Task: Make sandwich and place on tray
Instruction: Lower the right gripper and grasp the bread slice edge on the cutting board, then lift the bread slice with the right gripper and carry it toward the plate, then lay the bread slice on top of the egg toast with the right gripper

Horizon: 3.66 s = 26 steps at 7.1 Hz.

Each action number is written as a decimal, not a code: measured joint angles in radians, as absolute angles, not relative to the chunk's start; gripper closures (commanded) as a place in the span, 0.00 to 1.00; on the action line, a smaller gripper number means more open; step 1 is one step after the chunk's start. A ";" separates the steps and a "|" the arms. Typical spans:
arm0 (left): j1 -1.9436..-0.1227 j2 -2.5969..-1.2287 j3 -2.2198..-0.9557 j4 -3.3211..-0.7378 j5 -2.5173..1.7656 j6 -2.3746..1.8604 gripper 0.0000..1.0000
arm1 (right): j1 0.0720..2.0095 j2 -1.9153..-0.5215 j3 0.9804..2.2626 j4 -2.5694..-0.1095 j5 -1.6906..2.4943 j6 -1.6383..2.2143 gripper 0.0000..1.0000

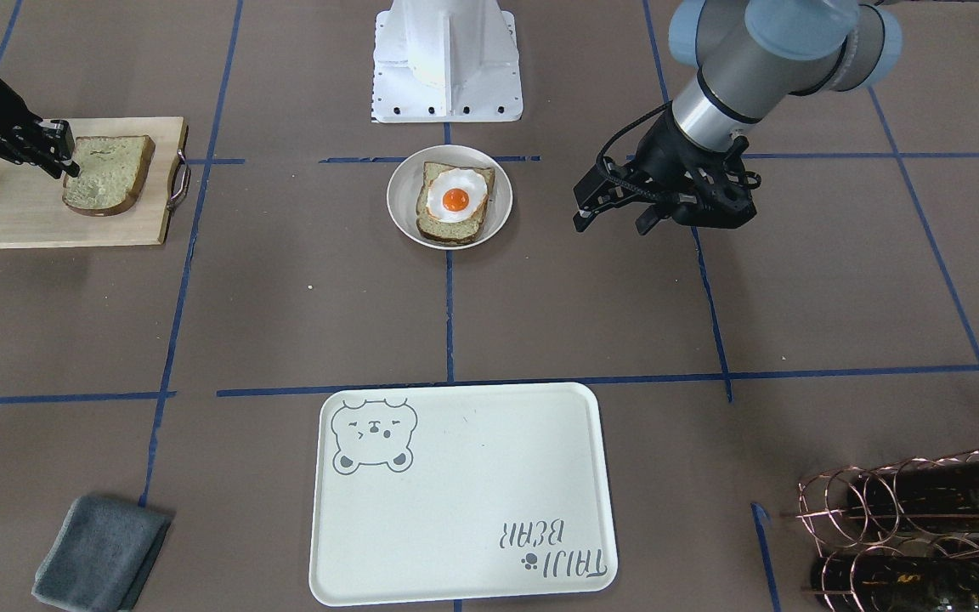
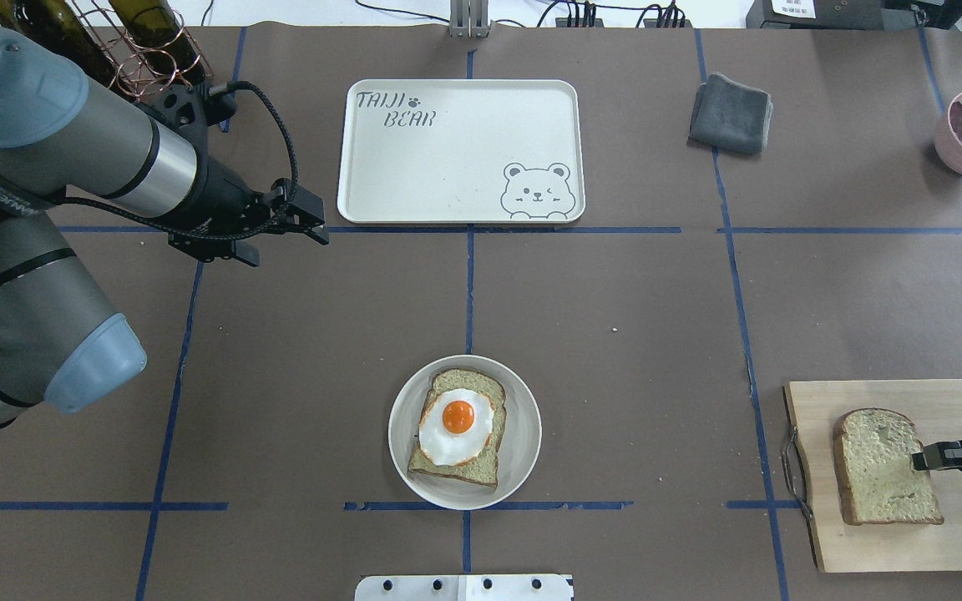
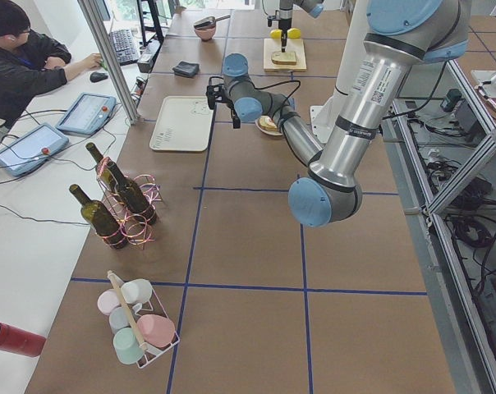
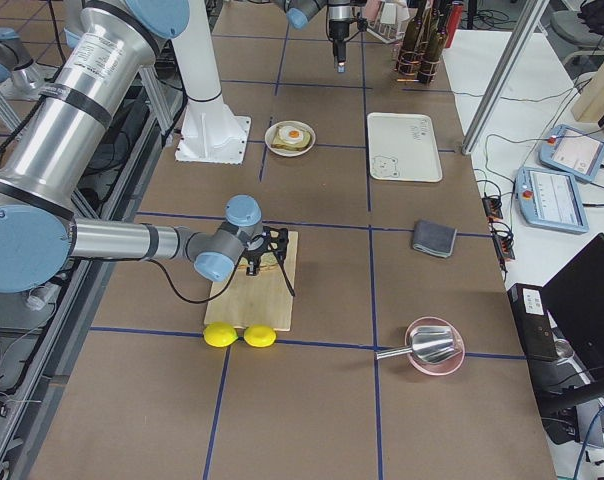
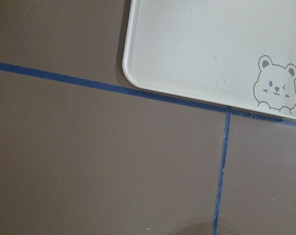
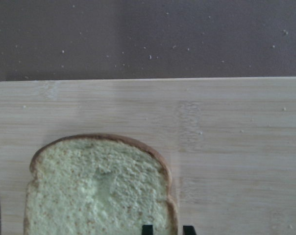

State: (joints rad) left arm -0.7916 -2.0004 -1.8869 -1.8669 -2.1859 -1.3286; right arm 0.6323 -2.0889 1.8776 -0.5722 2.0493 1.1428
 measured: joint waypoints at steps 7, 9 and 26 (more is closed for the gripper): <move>-0.793 -1.998 -1.891 -1.867 -2.185 -1.331 0.00 | 0.593 -2.084 1.873 -0.572 2.050 1.143 0.75; -0.793 -1.998 -1.891 -1.867 -2.184 -1.330 0.00 | 0.588 -2.083 1.873 -0.572 2.053 1.143 1.00; -0.664 -1.974 -1.867 -1.952 -2.059 -1.428 0.00 | 0.515 -1.209 2.022 -1.209 2.000 1.390 1.00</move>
State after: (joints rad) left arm -0.6645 -1.9743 -1.8670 -1.9524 -2.0587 -1.4283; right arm 0.5151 -1.2089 2.0224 -1.2092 1.9995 1.3900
